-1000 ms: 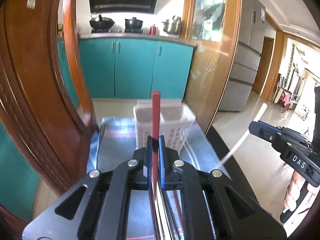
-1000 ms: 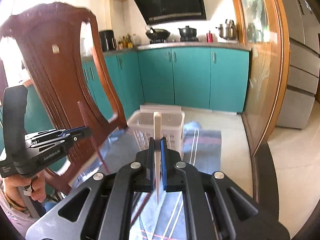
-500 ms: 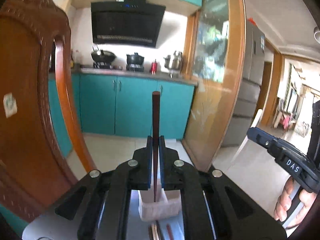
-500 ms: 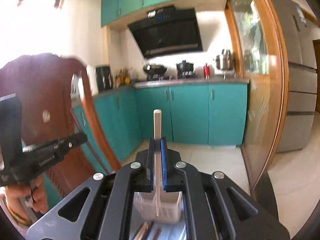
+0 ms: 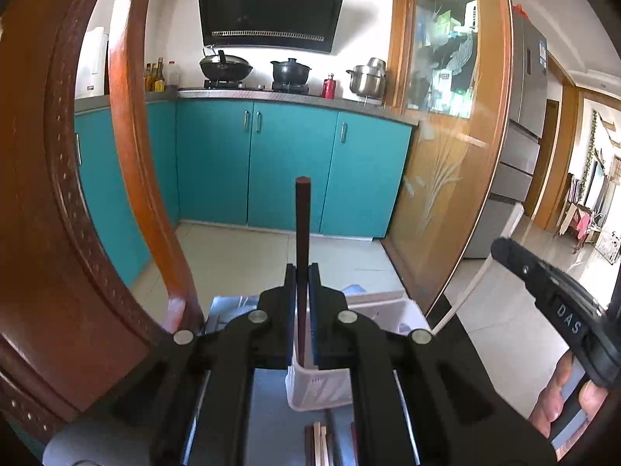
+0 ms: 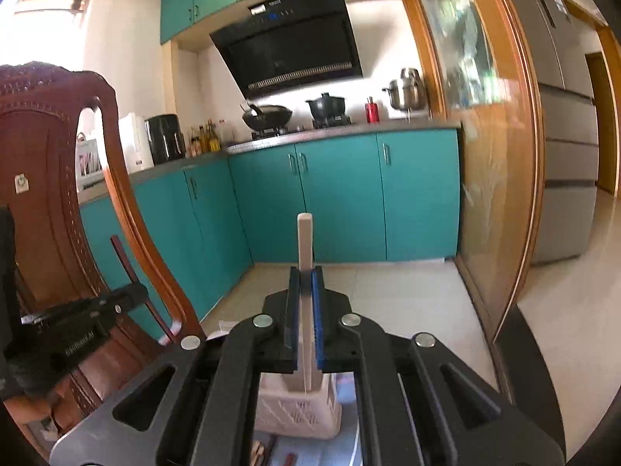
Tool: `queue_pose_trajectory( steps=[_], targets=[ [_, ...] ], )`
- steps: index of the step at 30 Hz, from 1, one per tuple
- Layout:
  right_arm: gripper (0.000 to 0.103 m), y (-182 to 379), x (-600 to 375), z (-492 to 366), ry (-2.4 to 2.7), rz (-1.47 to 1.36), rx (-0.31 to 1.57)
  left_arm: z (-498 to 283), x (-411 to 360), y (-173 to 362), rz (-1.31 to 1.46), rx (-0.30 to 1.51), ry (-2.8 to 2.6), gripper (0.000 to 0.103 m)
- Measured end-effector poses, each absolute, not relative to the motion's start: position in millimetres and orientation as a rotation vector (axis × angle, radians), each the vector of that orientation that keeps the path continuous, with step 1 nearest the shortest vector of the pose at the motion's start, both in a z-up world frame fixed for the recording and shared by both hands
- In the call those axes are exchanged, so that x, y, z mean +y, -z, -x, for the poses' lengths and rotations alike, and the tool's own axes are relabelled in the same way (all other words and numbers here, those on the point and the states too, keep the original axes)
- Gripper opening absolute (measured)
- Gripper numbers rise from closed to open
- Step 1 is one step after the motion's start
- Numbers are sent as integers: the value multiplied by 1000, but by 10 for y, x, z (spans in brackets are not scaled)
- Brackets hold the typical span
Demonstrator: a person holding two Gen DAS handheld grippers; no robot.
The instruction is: Organize utensils
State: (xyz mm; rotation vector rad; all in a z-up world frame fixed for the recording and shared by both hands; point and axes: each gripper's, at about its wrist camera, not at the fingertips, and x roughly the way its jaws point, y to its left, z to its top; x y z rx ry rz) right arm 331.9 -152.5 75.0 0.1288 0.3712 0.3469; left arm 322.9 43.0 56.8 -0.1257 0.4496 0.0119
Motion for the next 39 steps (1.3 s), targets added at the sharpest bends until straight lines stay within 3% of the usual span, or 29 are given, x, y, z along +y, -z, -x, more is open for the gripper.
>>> queue_pose_trajectory(
  steps=[3, 6, 11, 15, 20, 24, 31, 33, 39],
  targets=[
    [8, -670, -1579, -3219, -333, -125, 388, -3161, 425, -534, 132, 452, -19, 7],
    [18, -657, -1659, -3007, -332, -126, 387, -3043, 411, -526, 138, 443, -12, 16],
    [24, -567, -1902, -2386, -381, -160, 340, -2614, 457, -344, 143, 418, 1, 33],
    [24, -100, -1824, -2151, -424, -115, 448, -2544, 455, 265, 136, 564, 41, 33],
    [24, 803, -1314, -2517, -509, -14, 871, -2786, 445, 1247, 101, 877, 76, 23],
    [24, 1231, -986, -2741, -537, 14, 1034, -2842, 497, 1400, 114, 946, 105, 23],
    [24, 1351, -713, -2867, -507, 146, 1051, -2834, 614, 1487, 144, 955, 130, 24],
    [24, 1350, -740, -2913, -440, 189, 1036, -2839, 603, 1497, 165, 953, 160, 28],
    [19, 1346, -948, -3036, -429, 130, 1051, -2884, 450, 1555, 121, 977, 204, 33]
  ],
)
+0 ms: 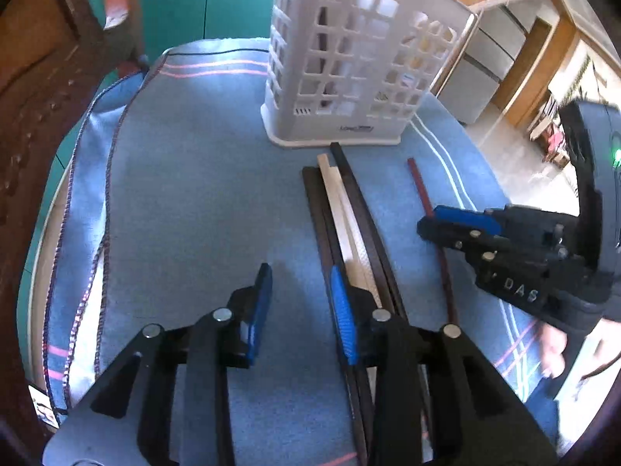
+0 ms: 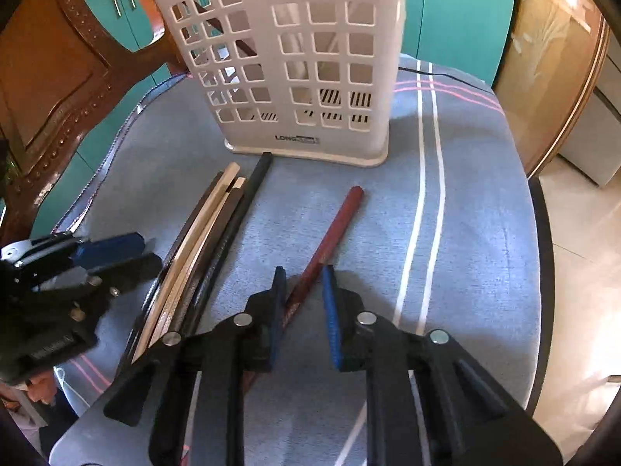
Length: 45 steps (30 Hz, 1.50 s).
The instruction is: Organize utensils
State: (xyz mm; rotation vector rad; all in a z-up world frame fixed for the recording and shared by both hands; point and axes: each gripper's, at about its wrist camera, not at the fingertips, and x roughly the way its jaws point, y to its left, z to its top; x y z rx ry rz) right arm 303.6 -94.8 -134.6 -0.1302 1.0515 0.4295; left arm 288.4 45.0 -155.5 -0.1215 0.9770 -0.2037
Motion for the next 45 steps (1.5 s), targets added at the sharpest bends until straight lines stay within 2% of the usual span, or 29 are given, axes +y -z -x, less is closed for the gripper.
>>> queue_pose_trajectory(
  steps=[3, 5, 8, 18, 24, 26, 31, 33, 35, 45],
  targets=[
    [18, 1355, -988, -3032, -433, 129, 1034, -2894, 466, 1563, 154, 982, 221, 22],
    [18, 1354, -1014, -2988, -435, 117, 1020, -2890, 469, 1552, 167, 982, 225, 7],
    [18, 1344, -1093, -2980, -419, 98, 1012, -2904, 444, 1582, 166, 997, 210, 1],
    [18, 1323, -1368, -2907, -398, 28, 989, -2890, 598, 1576, 227, 972, 141, 1],
    [21, 1297, -1438, -2882, -401, -2, 988, -2845, 396, 1554, 183, 961, 255, 1],
    [22, 1290, -1404, -2876, -407, 4, 985, -2857, 329, 1588, 155, 971, 247, 6],
    [27, 1273, -1270, -2865, -403, 37, 967, -2860, 298, 1585, 151, 968, 258, 7],
    [27, 1264, -1266, -2861, -403, 40, 962, -2871, 286, 1583, 127, 967, 256, 12],
    [27, 1258, -1250, -2857, -405, 35, 960, -2905, 314, 1612, 122, 973, 226, 23],
    [27, 1241, -1305, -2840, -384, 32, 947, -2908, 531, 1597, 201, 967, 147, 23]
  ],
)
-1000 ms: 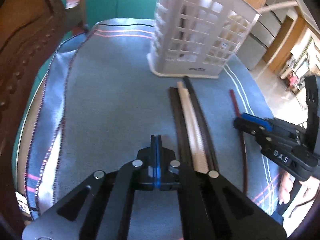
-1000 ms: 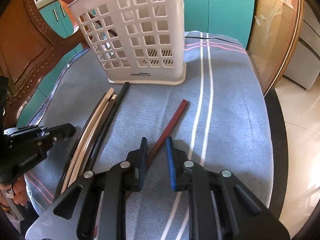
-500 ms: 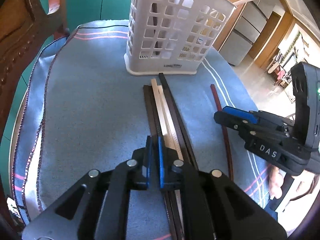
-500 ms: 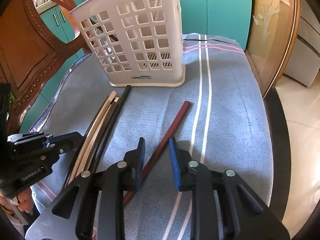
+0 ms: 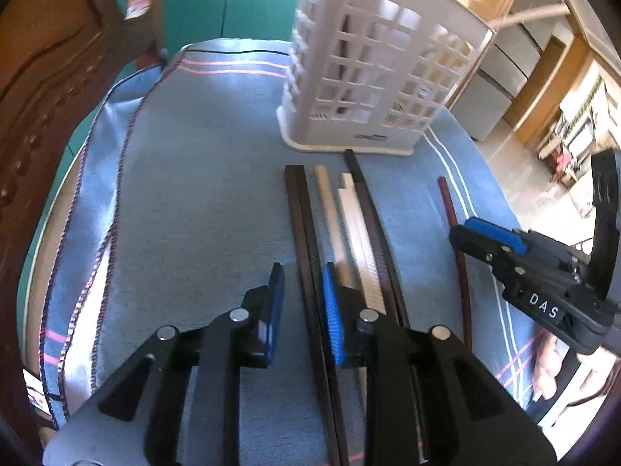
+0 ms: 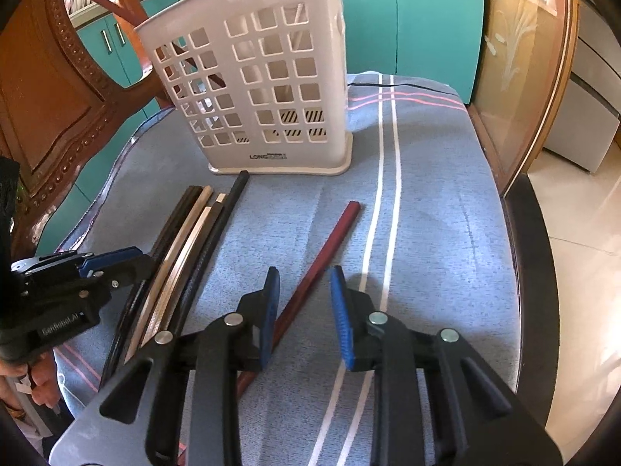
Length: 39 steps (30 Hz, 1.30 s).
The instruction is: Organize utensils
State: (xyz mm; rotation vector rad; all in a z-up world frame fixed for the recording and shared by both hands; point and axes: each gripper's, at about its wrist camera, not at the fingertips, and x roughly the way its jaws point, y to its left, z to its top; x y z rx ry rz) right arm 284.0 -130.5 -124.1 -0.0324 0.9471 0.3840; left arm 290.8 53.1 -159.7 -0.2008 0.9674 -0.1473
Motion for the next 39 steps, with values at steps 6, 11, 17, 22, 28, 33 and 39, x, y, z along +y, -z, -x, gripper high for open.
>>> queue_pose_trajectory(
  steps=[6, 11, 17, 22, 28, 33, 39],
  targets=[
    [27, 1228, -1292, -2833, -381, 36, 942, -2862, 693, 1581, 228, 964, 80, 22],
    [31, 1236, -1274, -2833, -381, 44, 942, -2847, 651, 1582, 195, 967, 79, 22],
    [34, 1259, -1235, -2827, -366, 68, 942, -2826, 437, 1578, 37, 958, 38, 22],
    [30, 1319, -1131, -2791, -343, 143, 942, -2846, 489, 1563, 63, 964, 33, 16],
    [16, 1316, -1004, -2688, -447, 207, 934, -2805, 525, 1569, 120, 976, 102, 13],
    [16, 1306, -968, -2634, -509, 222, 949, -2795, 573, 1575, 160, 985, 133, 13],
    [37, 1308, -892, -2600, -433, 291, 915, -2809, 499, 1566, 105, 981, 103, 13]
  ],
)
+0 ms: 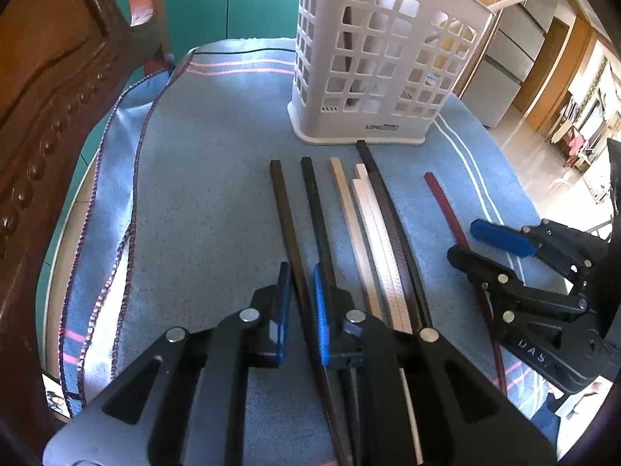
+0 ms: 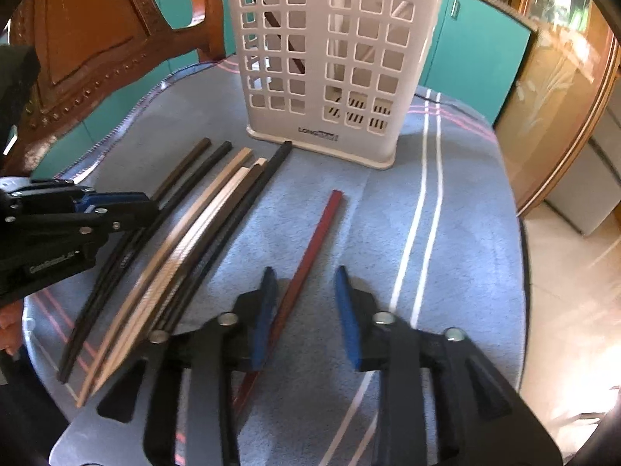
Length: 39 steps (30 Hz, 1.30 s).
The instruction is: Organize utensils
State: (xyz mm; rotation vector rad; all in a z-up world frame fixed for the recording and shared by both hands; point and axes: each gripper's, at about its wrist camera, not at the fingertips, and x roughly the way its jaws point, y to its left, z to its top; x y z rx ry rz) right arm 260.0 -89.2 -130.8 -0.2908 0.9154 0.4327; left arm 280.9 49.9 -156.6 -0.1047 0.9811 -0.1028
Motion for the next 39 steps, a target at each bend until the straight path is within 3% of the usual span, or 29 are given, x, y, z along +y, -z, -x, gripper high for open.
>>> queue_pose_trajectory(
  steps=[11, 27, 33, 39],
  targets=[
    [40, 1344, -865, -2670, -387, 286, 906, -3274, 459, 1535, -1, 1024, 67, 14],
    [40, 1352, -746, -2708, -313, 314, 898, -3161, 262, 1513, -76, 999, 26, 14],
    [22, 1355, -710, -2707, -347, 298, 902, -3126, 215, 1506, -89, 994, 27, 11],
    [21, 1360, -663, -2702, -347, 312, 894, -3121, 208, 1506, -87, 992, 32, 11]
  ],
)
